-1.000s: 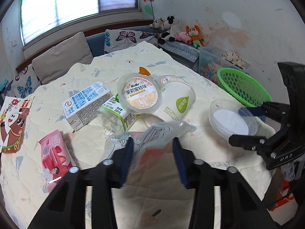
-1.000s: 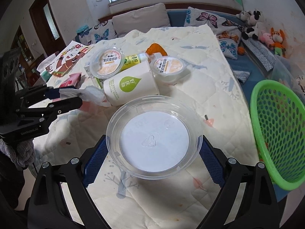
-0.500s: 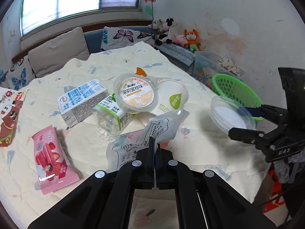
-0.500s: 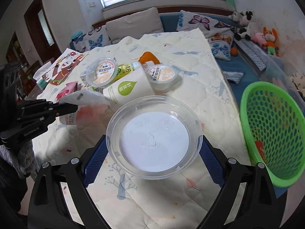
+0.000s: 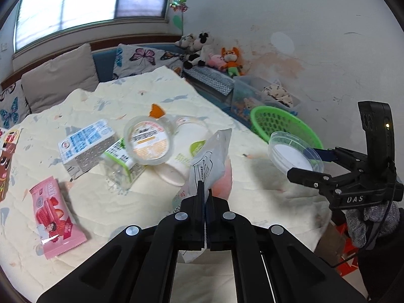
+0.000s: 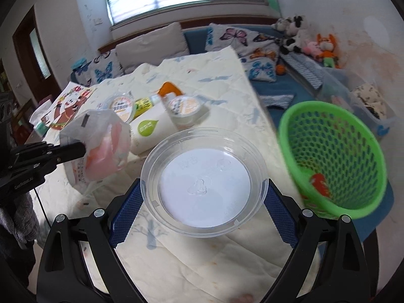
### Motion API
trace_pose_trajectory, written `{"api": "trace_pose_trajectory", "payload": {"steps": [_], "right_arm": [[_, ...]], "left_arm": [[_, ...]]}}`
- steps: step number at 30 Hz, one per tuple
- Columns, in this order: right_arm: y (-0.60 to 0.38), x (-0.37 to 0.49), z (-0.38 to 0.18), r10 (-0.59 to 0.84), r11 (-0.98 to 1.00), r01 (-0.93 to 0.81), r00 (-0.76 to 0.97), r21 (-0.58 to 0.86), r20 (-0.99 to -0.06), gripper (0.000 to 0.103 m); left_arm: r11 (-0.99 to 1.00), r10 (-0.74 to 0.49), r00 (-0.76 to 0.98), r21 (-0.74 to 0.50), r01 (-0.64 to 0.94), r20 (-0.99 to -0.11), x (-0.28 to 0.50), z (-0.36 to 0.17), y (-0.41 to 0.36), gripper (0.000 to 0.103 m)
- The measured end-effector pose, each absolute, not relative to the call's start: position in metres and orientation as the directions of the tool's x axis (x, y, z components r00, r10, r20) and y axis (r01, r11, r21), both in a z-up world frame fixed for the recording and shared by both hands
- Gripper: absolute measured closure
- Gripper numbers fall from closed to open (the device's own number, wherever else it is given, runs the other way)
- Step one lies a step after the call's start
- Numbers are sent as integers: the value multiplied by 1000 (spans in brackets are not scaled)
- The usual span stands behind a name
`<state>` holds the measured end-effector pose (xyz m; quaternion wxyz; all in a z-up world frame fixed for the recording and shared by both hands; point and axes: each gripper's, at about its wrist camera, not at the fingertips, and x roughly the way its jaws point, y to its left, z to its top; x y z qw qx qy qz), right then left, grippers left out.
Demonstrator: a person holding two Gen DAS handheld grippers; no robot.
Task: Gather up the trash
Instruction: 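Carry the plastic bag and clear lid over the green basket and release both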
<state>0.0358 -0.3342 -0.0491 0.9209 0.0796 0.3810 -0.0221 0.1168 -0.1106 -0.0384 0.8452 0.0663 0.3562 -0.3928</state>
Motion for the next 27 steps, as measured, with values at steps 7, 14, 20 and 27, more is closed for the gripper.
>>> {"api": "trace_pose_trajectory", "payload": {"steps": [7, 14, 20, 27], "right_arm": [[-376, 16, -32, -31, 988, 125, 724, 87, -689, 12], [-430, 5, -25, -89, 980, 183, 738, 71, -669, 12], [-458, -9, -25, -126, 967, 239, 749, 88, -650, 12], [-474, -11, -33, -148, 956, 277, 736, 93, -660, 12]], "left_arm": [[703, -622, 468, -185, 687, -627, 96, -25, -125, 102], [729, -603, 510, -163, 665, -614, 75, 2, -137, 102], [729, -592, 533, -120, 674, -605, 61, 18, -145, 102], [711, -609, 526, -113, 694, -593, 55, 25, -159, 102]]}}
